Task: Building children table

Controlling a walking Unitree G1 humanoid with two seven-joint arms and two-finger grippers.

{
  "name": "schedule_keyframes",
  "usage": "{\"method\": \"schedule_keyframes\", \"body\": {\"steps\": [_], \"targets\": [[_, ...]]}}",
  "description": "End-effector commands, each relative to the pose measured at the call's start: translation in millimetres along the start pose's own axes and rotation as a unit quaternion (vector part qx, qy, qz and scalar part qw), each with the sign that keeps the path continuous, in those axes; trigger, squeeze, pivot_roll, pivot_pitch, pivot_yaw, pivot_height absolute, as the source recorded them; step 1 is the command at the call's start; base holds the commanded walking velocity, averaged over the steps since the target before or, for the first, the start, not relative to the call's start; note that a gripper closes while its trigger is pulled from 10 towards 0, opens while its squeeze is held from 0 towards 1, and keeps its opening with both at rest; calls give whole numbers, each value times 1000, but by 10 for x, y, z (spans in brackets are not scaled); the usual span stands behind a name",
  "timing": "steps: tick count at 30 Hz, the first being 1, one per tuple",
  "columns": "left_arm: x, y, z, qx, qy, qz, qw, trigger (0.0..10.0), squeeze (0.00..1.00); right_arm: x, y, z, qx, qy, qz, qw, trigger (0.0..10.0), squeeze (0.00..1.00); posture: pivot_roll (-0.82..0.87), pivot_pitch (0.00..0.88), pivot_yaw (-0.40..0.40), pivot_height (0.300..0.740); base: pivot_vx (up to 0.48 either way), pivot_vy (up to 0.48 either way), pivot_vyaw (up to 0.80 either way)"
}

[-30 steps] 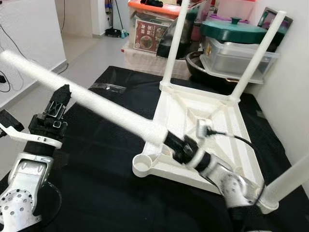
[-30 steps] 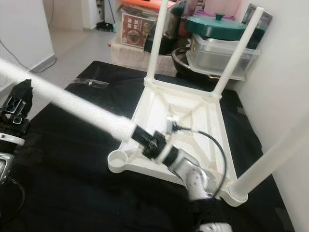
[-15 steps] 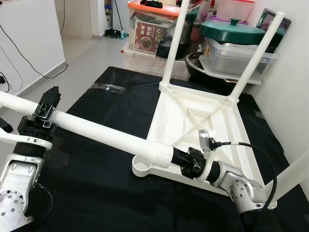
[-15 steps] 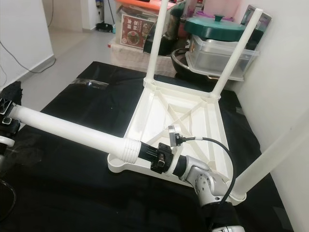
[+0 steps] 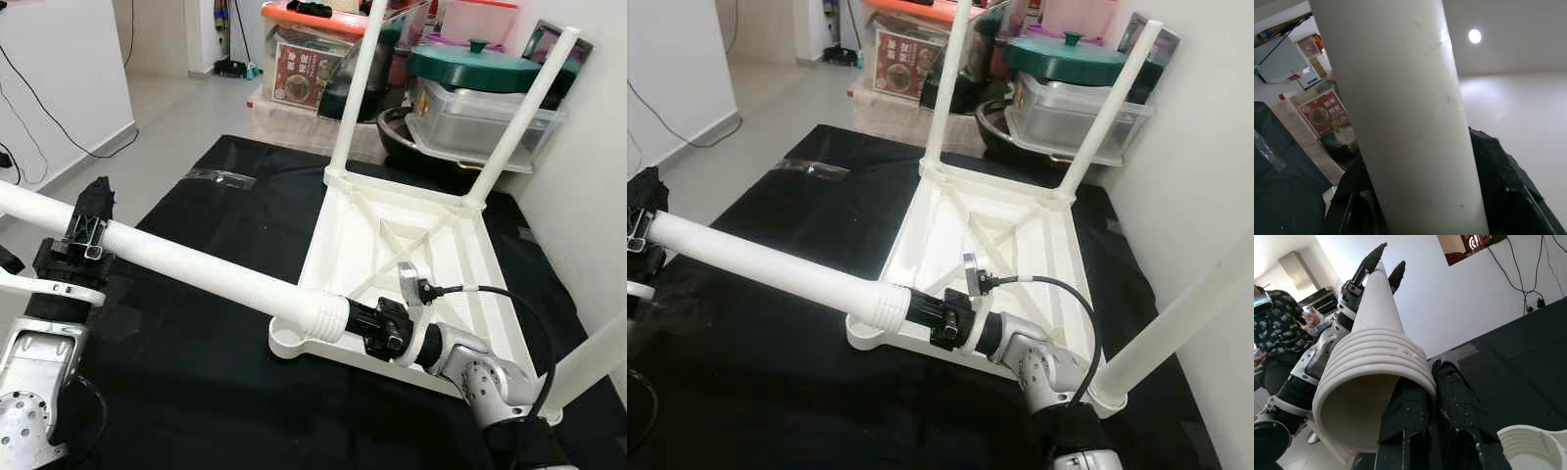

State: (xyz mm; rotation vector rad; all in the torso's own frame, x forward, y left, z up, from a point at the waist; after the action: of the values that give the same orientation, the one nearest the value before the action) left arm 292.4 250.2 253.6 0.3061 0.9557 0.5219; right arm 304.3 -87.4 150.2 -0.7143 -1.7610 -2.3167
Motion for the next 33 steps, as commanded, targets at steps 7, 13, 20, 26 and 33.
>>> {"method": "schedule_keyframes", "body": {"steps": [7,13,20,26,33], "targets": [[-26,-76,27,20,5,26,999,0,0,-230,43,16,28,-95,-52,994,10000,1000,149,0,-135,740,0,0,0],[-38,-4,37,13,5,37,999,0,0,-492,387,-243,25,-188,-119,975,10000,1000,158,0,-141,740,0,0,0],[-53,6,33,12,2,40,999,0,0,-566,755,-511,11,-227,-163,960,10000,1000,146,0,-135,740,0,0,0],[-73,-42,72,17,-4,41,999,0,0,-586,1112,-714,27,-252,-255,933,10000,1000,149,0,-130,740,0,0,0],[-57,-123,105,35,-4,51,998,0,0,-179,1223,33,38,-125,-311,941,10000,1000,147,0,-113,740,0,0,0]]}}
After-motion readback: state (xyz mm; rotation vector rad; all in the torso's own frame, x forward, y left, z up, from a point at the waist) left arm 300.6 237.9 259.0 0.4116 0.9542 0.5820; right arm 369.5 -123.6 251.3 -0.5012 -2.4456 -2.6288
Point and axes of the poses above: a point about 5 cm out from each wrist's last joint towards the gripper, its own z axis pointing out of the wrist towards the gripper, its own y axis along the axis of the wrist's last joint, x = y × z, the point moved 5 cm from there along z, pointing out of the wrist towards the gripper, and after that the axes turned 3 degrees about z, right-handed, at the moved point
